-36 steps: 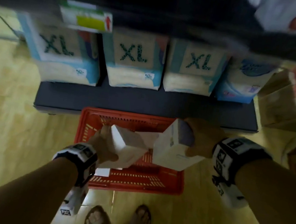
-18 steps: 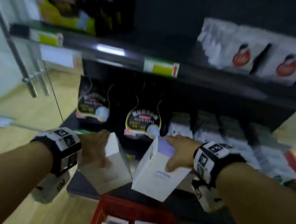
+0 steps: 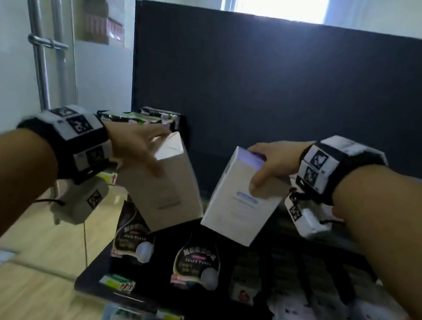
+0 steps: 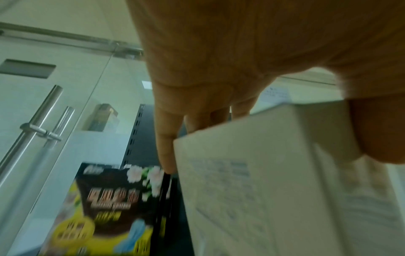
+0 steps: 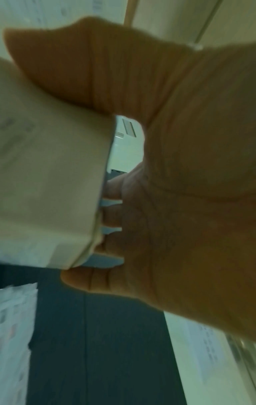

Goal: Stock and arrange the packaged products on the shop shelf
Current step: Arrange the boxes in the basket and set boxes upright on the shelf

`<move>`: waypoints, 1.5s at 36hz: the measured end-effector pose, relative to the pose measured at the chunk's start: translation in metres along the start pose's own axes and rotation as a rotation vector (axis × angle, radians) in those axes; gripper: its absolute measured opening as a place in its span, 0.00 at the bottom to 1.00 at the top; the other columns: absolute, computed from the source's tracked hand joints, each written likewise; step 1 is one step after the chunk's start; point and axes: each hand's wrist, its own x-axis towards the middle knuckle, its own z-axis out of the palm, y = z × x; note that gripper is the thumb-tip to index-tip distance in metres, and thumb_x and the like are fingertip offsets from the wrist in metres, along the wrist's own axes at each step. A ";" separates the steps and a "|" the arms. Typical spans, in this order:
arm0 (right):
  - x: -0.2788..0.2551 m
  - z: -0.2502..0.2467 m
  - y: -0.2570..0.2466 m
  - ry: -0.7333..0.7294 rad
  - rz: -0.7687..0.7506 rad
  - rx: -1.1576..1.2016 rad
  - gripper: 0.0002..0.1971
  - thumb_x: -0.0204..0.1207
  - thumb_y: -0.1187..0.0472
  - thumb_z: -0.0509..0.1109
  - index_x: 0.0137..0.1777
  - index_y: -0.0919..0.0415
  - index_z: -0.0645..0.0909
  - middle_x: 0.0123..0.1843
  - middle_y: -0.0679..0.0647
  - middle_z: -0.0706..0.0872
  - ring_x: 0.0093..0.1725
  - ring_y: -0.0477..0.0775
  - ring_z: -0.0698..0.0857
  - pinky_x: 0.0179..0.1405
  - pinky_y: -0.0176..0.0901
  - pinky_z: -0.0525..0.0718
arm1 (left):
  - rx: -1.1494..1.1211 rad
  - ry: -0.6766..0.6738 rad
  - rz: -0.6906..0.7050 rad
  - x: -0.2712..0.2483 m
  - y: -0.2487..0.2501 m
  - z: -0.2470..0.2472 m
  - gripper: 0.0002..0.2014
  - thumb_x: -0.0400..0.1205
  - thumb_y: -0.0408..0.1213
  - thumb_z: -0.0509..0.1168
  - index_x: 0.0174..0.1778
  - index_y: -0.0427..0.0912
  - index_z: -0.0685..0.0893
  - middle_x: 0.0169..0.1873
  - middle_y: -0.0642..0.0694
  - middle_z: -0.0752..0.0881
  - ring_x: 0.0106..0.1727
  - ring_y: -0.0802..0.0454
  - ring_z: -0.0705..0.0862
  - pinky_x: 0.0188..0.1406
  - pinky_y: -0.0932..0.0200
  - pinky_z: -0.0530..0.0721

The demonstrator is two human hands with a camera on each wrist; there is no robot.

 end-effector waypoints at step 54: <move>0.203 -0.063 0.043 0.275 -0.160 0.903 0.25 0.61 0.36 0.71 0.50 0.54 0.82 0.43 0.43 0.88 0.48 0.47 0.85 0.45 0.40 0.83 | -0.974 0.254 0.340 0.218 0.026 -0.088 0.09 0.78 0.40 0.64 0.49 0.40 0.85 0.38 0.43 0.84 0.28 0.53 0.86 0.25 0.62 0.82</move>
